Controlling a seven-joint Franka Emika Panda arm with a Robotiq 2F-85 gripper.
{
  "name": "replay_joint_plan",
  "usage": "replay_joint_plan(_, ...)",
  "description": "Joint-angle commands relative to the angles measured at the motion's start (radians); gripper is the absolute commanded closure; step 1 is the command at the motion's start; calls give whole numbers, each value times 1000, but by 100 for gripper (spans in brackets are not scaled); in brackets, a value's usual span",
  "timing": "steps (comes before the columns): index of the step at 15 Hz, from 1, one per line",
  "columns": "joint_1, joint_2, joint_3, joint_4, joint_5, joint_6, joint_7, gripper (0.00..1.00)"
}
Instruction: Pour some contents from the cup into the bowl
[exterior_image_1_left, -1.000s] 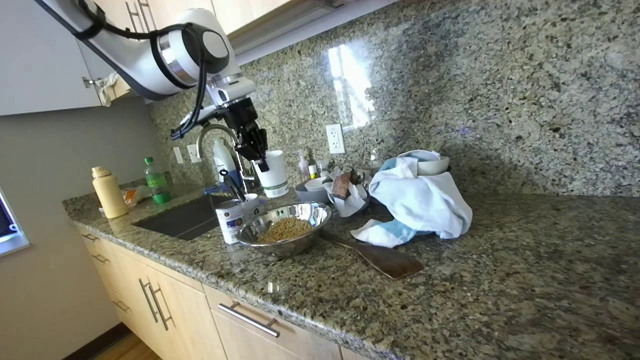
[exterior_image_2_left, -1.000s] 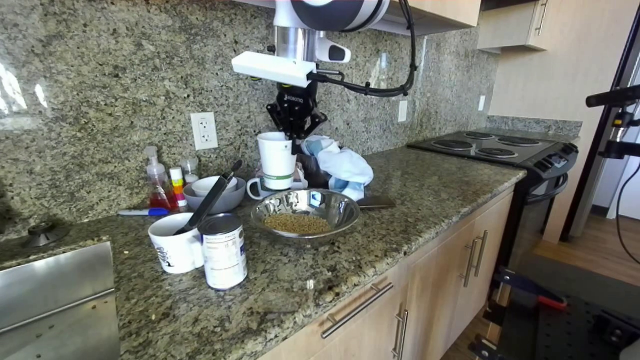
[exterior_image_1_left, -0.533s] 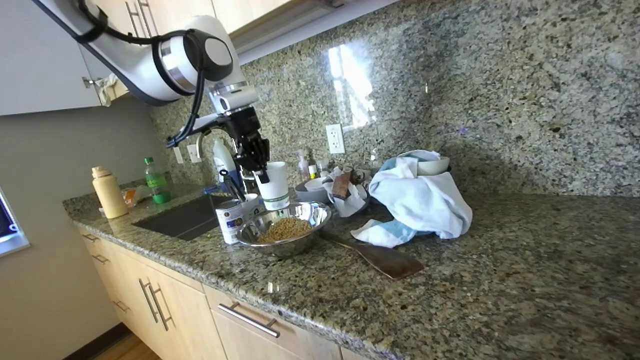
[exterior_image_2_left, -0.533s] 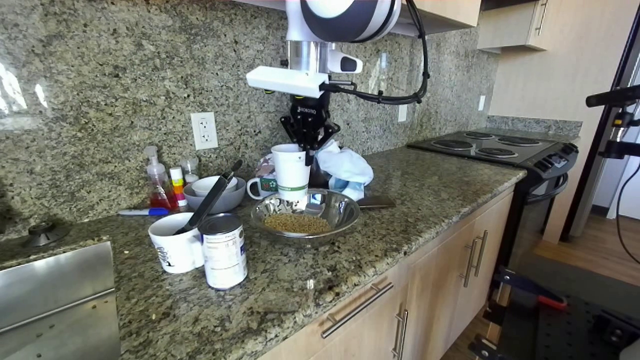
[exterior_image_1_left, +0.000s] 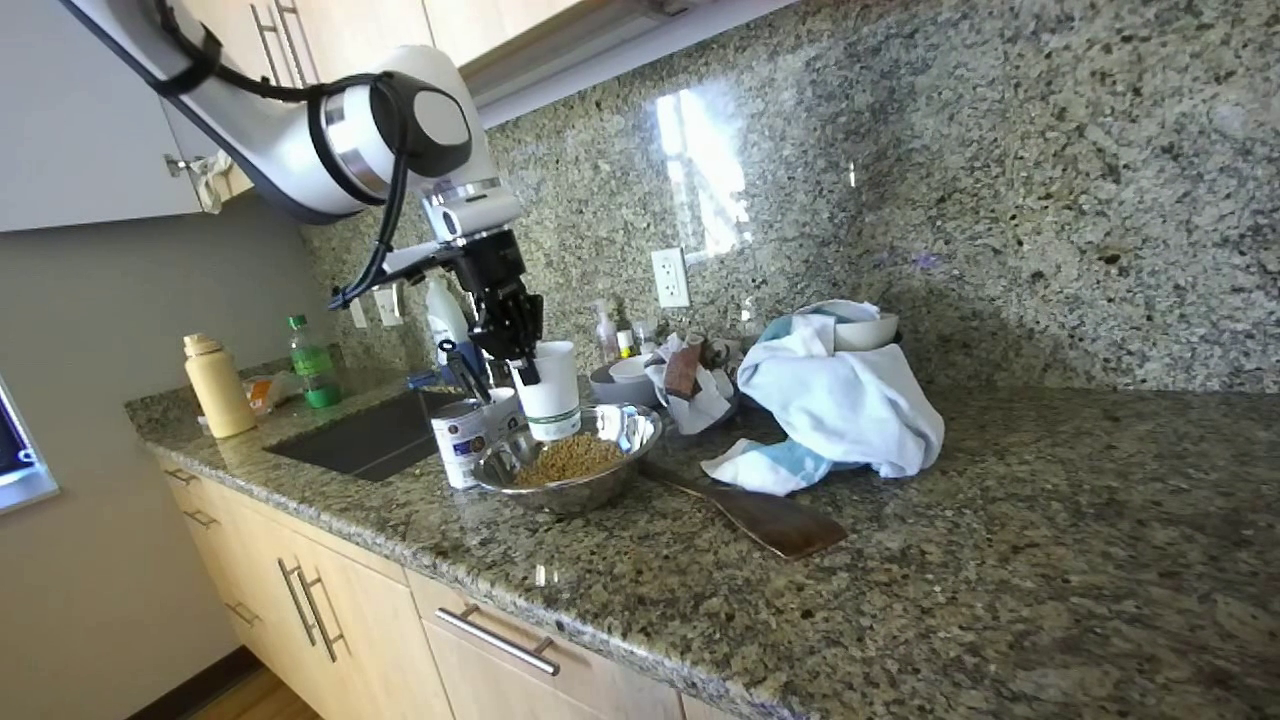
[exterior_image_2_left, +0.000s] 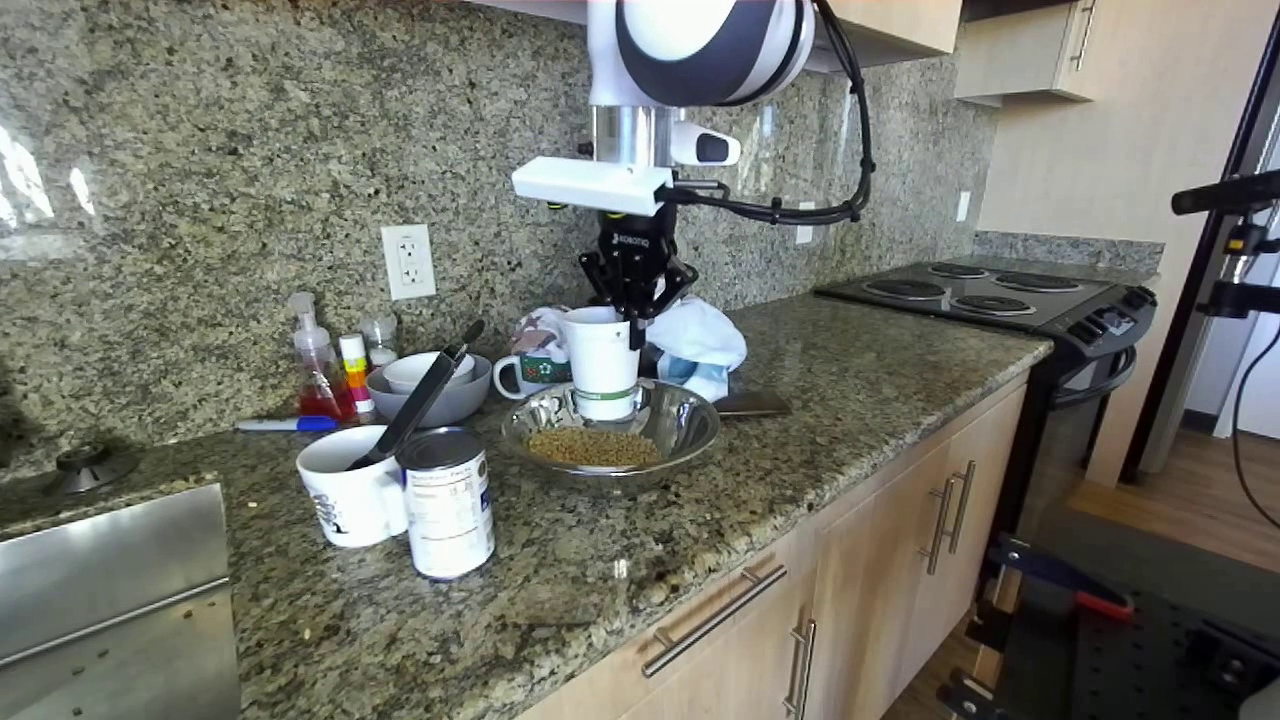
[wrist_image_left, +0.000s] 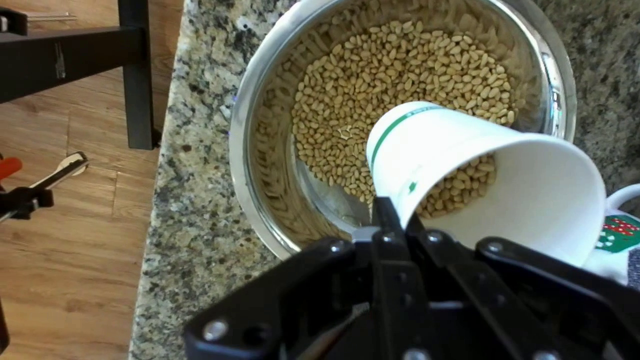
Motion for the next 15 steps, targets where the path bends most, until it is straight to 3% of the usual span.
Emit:
replay_joint_plan(1,-20,0,22,-1,-1,0,1,97)
replay_joint_plan(15,-14,6,30,1,-18,-10,17,99)
